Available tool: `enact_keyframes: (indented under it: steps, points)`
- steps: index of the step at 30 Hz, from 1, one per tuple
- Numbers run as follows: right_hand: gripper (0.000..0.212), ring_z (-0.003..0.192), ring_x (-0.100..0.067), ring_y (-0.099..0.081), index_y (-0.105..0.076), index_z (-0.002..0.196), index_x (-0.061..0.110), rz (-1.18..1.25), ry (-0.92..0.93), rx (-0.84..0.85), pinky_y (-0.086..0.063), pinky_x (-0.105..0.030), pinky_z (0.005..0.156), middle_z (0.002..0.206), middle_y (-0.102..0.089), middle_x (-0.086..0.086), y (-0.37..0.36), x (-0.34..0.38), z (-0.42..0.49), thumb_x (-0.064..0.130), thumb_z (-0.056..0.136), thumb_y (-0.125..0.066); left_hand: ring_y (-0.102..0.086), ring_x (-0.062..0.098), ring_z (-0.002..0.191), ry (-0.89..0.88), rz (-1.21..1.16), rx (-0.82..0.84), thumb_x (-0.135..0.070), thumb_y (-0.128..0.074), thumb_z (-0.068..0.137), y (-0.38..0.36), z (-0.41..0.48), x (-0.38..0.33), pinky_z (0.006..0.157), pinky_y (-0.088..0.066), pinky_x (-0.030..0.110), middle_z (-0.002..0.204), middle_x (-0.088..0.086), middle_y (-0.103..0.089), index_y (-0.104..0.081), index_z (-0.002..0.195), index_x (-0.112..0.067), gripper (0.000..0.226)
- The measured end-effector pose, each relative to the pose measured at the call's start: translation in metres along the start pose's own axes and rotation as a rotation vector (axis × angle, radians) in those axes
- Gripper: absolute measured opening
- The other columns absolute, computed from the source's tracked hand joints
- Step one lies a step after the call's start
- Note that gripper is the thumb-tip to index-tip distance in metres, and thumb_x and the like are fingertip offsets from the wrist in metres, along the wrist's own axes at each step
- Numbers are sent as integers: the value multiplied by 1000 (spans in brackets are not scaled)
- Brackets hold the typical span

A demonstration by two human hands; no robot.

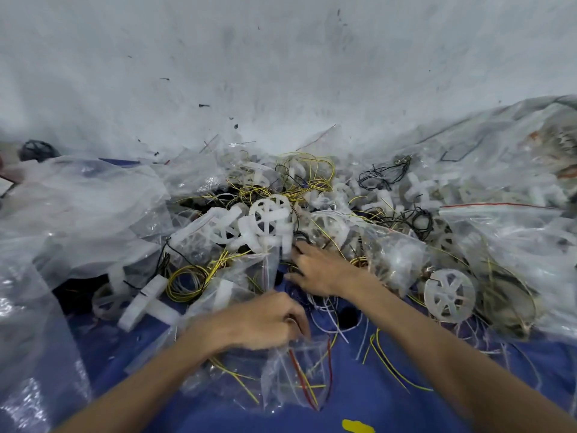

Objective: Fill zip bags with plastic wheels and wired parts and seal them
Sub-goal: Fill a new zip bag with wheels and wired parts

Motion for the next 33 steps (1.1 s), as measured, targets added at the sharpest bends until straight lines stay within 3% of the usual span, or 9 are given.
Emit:
enact_keyframes:
  steps: [4, 6, 11, 14, 19, 23, 27, 31, 33]
  points:
    - [64, 141, -30, -18, -13, 147, 5, 73, 46, 122, -23, -45, 111, 157, -2, -10, -18, -1, 10, 42, 99, -33, -51, -9, 58, -9, -25, 23, -12, -50, 91, -4, 1, 1, 53, -37, 8, 76, -12, -62, -66, 91, -29, 23]
    - [61, 143, -27, -15, -14, 148, 14, 60, 31, 144, -21, -43, 112, 158, 0, -3, -21, -10, 8, 46, 98, -30, -53, -5, 62, -9, -39, 27, -12, -49, 90, -3, 1, 1, 57, -40, 11, 75, -9, -62, -65, 89, -30, 25]
    - [40, 119, -22, -50, -52, 125, 19, 37, -8, -234, -40, -42, 99, 134, -47, -3, 22, -44, -10, 35, 99, -27, -54, 1, 69, 8, -72, 34, -15, -50, 90, -3, -1, 5, 67, -43, 20, 77, -9, -62, -68, 94, -25, 21]
    - [33, 102, -20, -60, -43, 125, 21, 35, -143, -369, -43, -51, 97, 124, -56, -2, 37, -81, -26, 29, 94, -42, -54, 3, 71, 14, -60, 34, -15, -49, 92, -3, -1, 6, 69, -44, 22, 81, -6, -62, -68, 98, -23, 21]
    - [32, 80, -22, -57, -37, 116, 20, -24, -345, -354, -46, -35, 73, 102, -64, -3, 46, -110, -34, 34, 89, -46, -52, 7, 73, 17, -66, 38, -15, -48, 93, -4, -2, 6, 69, -43, 27, 87, 1, -63, -67, 97, -24, 21]
    - [37, 104, -31, -56, -55, 115, 13, -48, -607, -81, -42, -40, 91, 114, -60, -14, 47, -156, -51, 33, 87, -42, -54, 8, 75, 16, -84, 40, -15, -48, 91, -4, -1, 7, 70, -45, 29, 82, -6, -60, -67, 95, -25, 21]
    - [35, 106, -33, -54, -58, 109, 14, -61, -591, -556, -41, -42, 84, 113, -55, -15, 108, -139, -55, 36, 82, -52, -54, 18, 75, 6, -114, 36, -14, -49, 89, -5, 0, 7, 68, -43, 37, 82, -3, -62, -65, 87, -31, 24]
    - [70, 139, -35, -3, -31, 139, 36, 58, -253, -74, -23, -61, 106, 150, -6, -2, 47, -90, -1, 58, 79, -59, -56, 14, 75, 1, -108, 22, -13, -49, 89, -3, -1, 7, 72, -48, 40, 81, -7, -62, -67, 88, -30, 25]
    - [69, 139, -34, 0, -31, 139, 37, -39, -243, -28, -29, -61, 103, 151, -5, -1, 27, -90, 1, 50, 79, -63, -57, 6, 76, 11, -124, 12, -11, -49, 88, -1, -2, 8, 71, -46, 33, 82, -12, -61, -69, 93, -25, 25]
Point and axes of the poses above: each hand's wrist, its own z-axis towards the middle knuckle, its own y-axis out of the back of the hand, x = y × z, the point moved 10 cm from there along z, towards the middle knuckle
